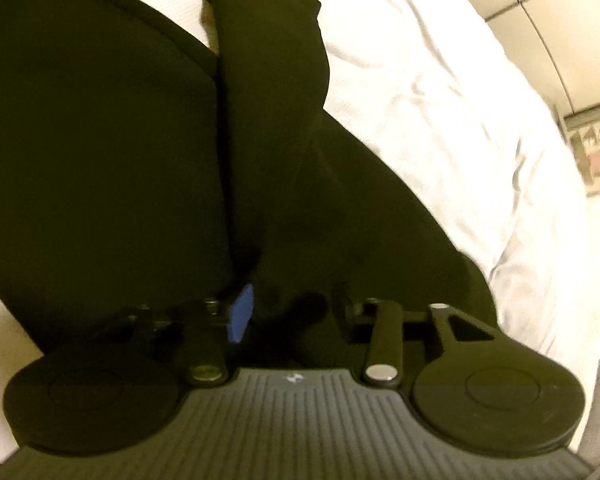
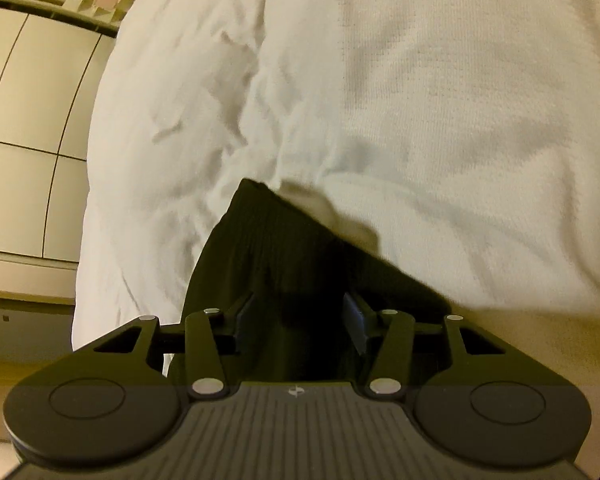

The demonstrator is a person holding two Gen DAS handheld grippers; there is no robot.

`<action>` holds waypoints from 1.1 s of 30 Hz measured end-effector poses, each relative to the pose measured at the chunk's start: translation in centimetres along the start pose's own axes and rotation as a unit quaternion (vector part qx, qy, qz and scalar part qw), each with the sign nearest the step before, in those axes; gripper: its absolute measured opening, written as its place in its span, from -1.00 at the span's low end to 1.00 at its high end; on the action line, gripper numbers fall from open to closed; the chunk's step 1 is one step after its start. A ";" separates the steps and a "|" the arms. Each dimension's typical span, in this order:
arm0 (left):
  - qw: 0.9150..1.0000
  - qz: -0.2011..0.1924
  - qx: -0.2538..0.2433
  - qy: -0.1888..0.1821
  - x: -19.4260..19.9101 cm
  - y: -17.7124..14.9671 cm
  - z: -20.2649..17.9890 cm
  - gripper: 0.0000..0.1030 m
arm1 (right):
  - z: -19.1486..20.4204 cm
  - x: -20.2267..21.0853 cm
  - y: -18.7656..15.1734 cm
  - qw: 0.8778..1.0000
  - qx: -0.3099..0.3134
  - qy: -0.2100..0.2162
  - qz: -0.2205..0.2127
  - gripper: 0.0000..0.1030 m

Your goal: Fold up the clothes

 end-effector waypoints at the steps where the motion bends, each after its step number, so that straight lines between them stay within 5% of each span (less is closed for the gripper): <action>1: 1.000 -0.002 -0.013 0.007 0.2 0.1 -0.1 -0.90 | 0.1 -0.2 0.2 1.000 0.005 -0.003 -0.001 -0.05; 3: 0.999 -0.005 -0.038 0.020 0.6 0.2 -0.3 -1.00 | 0.4 -0.3 0.5 1.000 0.023 -0.014 -0.004 -0.53; 5: 0.998 -0.014 -0.055 0.015 1.6 0.6 -0.4 -1.00 | 0.9 0.0 0.6 0.998 0.047 -0.029 -0.009 -0.72; 13: 0.996 -0.026 -0.088 0.012 4.1 -0.2 -0.9 -0.97 | 2.9 5.0 -1.7 0.994 0.097 -0.027 -0.030 -0.75; 16: 0.995 -0.030 -0.090 0.016 4.4 -0.6 -0.8 -0.51 | 1.4 4.4 -1.8 0.996 0.075 -0.041 -0.024 -0.75; 23: 0.992 -0.029 -0.117 0.038 2.0 0.0 -1.3 -0.09 | 1.1 3.1 -1.3 0.997 0.056 -0.042 -0.023 -0.73; 26: 0.992 -0.021 -0.113 0.060 0.2 0.7 -0.8 -0.35 | 0.9 2.5 -1.3 0.998 0.051 -0.046 -0.017 -0.73; 28: 0.990 -0.020 -0.120 0.077 -0.5 1.0 -0.7 -0.94 | 0.8 2.5 -1.4 0.998 0.049 -0.045 -0.015 -0.73; 33: 0.985 -0.062 -0.143 0.078 2.9 0.9 -1.2 -0.97 | 1.7 3.1 -1.1 0.996 0.073 -0.037 -0.020 -0.94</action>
Point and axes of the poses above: each gripper's, at about its wrist camera, not at the fingertips, and x roughly against the way its jaws point, z to its left, y to its top, the point moved 7 cm from there along -x, roughly the way its jaws point, and after that the axes turned 7 degrees about z, right-handed, at the moved point
